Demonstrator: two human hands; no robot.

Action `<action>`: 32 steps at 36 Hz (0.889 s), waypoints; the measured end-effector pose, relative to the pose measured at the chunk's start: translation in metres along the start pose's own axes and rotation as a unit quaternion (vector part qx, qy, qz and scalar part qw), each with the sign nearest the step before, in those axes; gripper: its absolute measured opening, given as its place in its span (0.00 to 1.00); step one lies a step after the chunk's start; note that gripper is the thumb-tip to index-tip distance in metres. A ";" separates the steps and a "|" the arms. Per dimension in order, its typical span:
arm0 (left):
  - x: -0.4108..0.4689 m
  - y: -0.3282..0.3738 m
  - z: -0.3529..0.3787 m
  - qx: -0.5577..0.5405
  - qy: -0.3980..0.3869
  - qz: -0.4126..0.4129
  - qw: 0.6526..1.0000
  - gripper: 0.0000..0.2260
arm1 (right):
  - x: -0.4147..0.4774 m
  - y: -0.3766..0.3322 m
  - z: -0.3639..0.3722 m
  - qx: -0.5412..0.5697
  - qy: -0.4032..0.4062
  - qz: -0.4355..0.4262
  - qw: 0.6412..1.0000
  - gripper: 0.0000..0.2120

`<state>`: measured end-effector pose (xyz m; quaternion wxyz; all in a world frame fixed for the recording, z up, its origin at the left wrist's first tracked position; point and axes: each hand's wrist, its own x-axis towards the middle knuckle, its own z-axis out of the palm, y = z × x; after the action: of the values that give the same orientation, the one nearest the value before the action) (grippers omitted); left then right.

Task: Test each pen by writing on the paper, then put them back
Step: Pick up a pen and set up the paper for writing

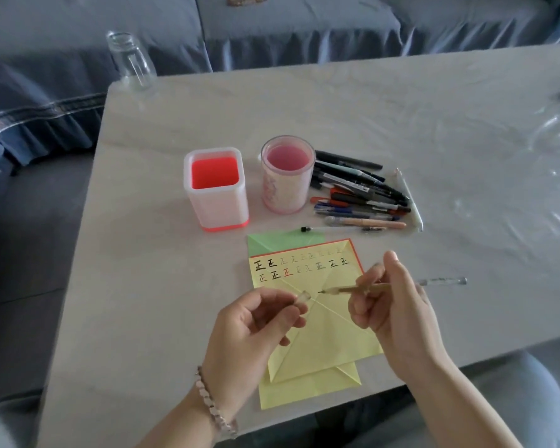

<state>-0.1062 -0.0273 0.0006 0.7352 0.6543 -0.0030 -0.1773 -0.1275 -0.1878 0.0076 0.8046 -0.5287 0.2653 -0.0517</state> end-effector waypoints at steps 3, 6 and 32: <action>0.001 -0.002 0.002 0.011 -0.006 -0.003 1.000 0.03 | -0.001 -0.001 -0.002 -0.011 -0.001 -0.006 1.000 0.22; 0.001 -0.002 0.004 0.029 -0.015 0.002 0.999 0.05 | -0.003 -0.001 -0.004 -0.028 -0.003 -0.014 1.000 0.22; 0.000 0.026 0.058 -0.055 -0.154 -0.124 0.979 0.04 | -0.020 -0.014 -0.028 -0.113 0.013 -0.198 0.974 0.17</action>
<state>-0.1133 -0.0806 0.0339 0.7334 0.5726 -0.0253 -0.3656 -0.1548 -0.2097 0.0189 0.7099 -0.6577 0.1697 -0.1861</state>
